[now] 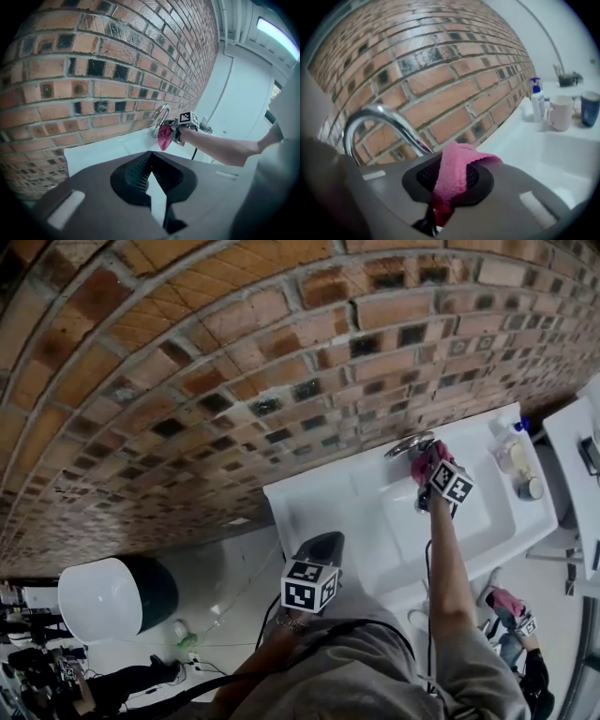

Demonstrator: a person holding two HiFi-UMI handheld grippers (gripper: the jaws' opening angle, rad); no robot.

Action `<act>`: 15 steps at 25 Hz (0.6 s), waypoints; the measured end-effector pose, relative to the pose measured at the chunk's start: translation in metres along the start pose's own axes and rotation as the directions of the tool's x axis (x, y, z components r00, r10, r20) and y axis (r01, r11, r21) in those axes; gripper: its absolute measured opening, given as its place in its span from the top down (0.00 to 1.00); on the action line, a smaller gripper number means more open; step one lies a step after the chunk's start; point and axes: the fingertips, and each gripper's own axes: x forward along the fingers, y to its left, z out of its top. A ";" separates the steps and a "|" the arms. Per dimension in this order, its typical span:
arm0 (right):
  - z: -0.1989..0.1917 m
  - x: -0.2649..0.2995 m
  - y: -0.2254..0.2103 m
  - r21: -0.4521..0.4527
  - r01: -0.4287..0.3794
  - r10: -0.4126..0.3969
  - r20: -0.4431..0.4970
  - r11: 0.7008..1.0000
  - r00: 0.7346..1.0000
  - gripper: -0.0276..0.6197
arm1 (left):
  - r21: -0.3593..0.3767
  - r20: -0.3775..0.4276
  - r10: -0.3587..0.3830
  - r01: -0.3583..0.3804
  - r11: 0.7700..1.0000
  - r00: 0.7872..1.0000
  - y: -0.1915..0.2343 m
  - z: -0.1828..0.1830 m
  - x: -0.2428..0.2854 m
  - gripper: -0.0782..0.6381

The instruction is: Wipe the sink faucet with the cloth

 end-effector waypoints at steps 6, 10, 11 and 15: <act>0.068 -0.043 0.056 0.231 -0.511 0.425 0.334 0.828 0.841 0.91 | -0.033 0.018 0.036 -0.036 0.999 0.999 0.015 -0.002 -0.010 0.87; 0.084 -0.081 0.120 0.073 -0.630 0.578 0.328 0.773 0.747 0.91 | -0.027 0.023 0.014 -0.014 1.000 1.000 0.008 0.000 -0.004 0.87; 0.081 -0.085 0.137 0.033 -0.633 0.596 0.299 0.774 0.745 0.91 | -0.020 0.025 0.004 -0.003 1.000 1.000 0.003 0.001 -0.002 0.87; 0.053 -0.083 0.180 -0.220 -0.531 0.568 0.168 0.818 0.805 0.91 | 0.011 0.028 -0.025 0.025 1.000 0.999 -0.014 0.004 0.000 0.87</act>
